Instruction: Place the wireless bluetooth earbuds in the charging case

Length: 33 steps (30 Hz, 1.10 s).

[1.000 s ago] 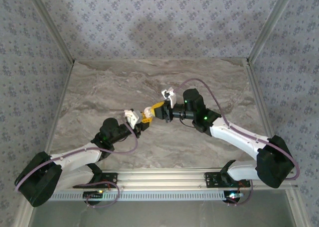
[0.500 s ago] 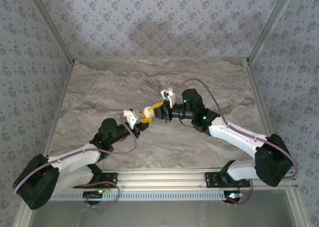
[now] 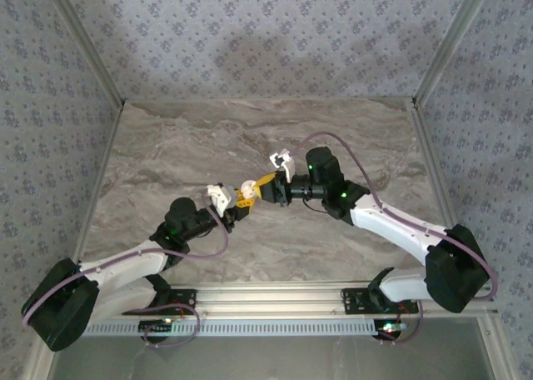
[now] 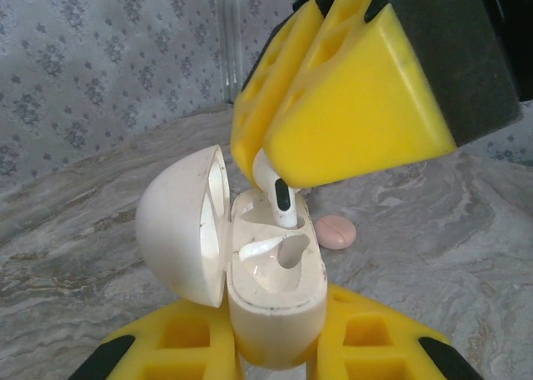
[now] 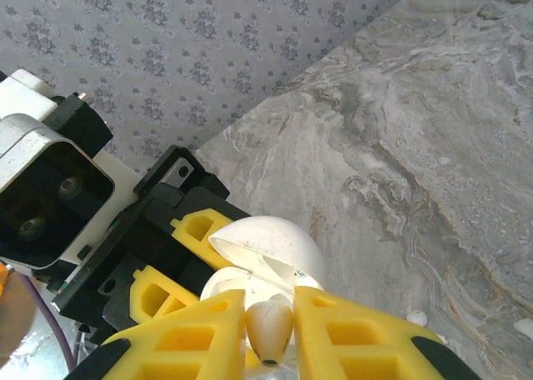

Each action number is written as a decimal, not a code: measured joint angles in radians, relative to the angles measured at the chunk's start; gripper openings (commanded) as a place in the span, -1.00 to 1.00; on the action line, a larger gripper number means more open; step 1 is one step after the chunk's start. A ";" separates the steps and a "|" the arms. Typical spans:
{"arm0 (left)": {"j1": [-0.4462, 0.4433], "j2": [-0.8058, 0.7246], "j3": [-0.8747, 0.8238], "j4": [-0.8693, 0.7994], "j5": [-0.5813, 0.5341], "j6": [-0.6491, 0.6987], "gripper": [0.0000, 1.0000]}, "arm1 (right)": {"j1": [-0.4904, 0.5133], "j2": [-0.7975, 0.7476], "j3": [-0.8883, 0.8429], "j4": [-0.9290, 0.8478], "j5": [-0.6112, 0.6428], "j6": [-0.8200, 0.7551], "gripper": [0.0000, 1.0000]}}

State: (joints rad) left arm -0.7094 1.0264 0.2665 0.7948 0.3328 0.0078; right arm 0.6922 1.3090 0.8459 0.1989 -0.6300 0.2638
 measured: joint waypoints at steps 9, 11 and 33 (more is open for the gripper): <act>0.000 0.000 0.018 -0.013 0.039 0.003 -0.80 | -0.018 -0.010 0.011 -0.041 -0.013 -0.022 -0.26; -0.001 0.000 0.019 -0.012 0.046 0.003 -0.80 | -0.022 -0.027 0.011 -0.059 -0.010 -0.026 -0.23; 0.011 0.017 0.036 -0.149 -0.162 -0.037 -0.83 | -0.021 -0.102 0.110 -0.402 0.174 -0.170 -0.18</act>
State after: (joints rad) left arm -0.6987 1.0435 0.3023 0.6456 0.1711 -0.0288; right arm 0.6708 1.2072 0.9562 -0.2028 -0.4561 0.0937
